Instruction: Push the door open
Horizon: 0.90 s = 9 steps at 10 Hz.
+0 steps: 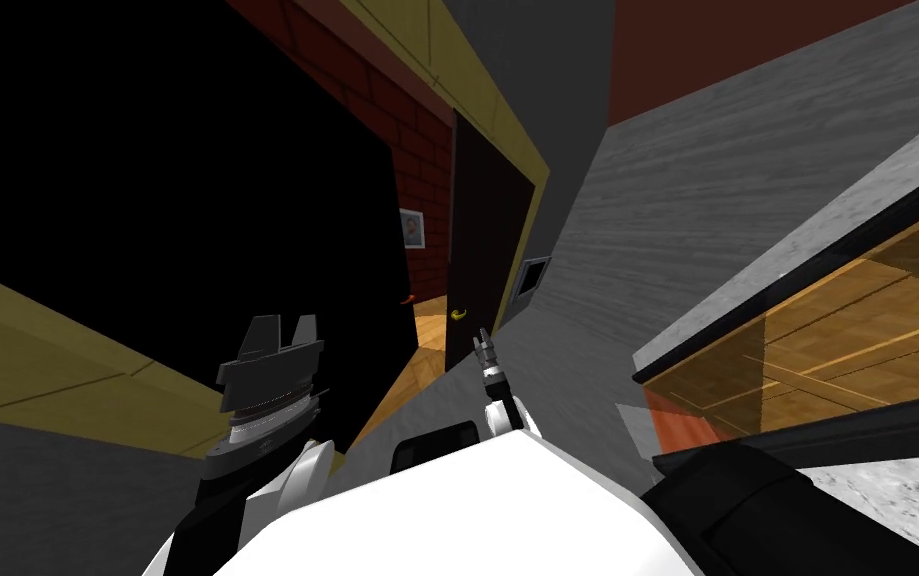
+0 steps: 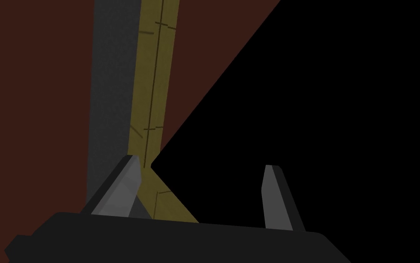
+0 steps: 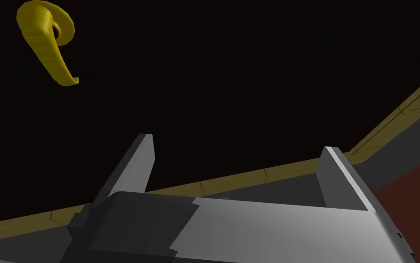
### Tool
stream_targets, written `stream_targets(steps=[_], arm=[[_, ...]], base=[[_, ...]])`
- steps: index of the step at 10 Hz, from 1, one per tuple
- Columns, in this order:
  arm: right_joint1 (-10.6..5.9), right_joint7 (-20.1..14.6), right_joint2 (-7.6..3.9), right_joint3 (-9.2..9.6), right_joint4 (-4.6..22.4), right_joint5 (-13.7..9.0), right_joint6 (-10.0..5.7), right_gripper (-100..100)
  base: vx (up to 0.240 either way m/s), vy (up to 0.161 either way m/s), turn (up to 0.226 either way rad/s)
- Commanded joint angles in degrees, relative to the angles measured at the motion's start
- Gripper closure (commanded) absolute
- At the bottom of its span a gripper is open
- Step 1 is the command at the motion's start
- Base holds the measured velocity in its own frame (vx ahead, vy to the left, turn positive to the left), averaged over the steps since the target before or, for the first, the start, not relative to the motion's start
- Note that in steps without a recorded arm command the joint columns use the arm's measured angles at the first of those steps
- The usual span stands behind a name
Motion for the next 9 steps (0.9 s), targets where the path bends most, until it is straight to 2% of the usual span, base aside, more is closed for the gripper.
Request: stream_targets(steps=[1, 3, 5, 9], arm=[[-0.72, 0.13, -0.01, 0.18, 1.78, 0.05, -0.35, -100], [-1.89, 0.37, -0.29, 0.96, 5.55, 0.21, -1.40, -100], [-2.47, 0.48, -0.41, 1.35, 7.43, 0.29, -1.92, -100], [-4.76, 0.95, -0.81, 2.87, 14.46, 0.59, -3.98, -100]], base=[[0.052, -0.076, 0.031], [0.055, -0.075, 0.080], [0.059, -0.078, 0.061], [0.071, -0.085, 0.086]])
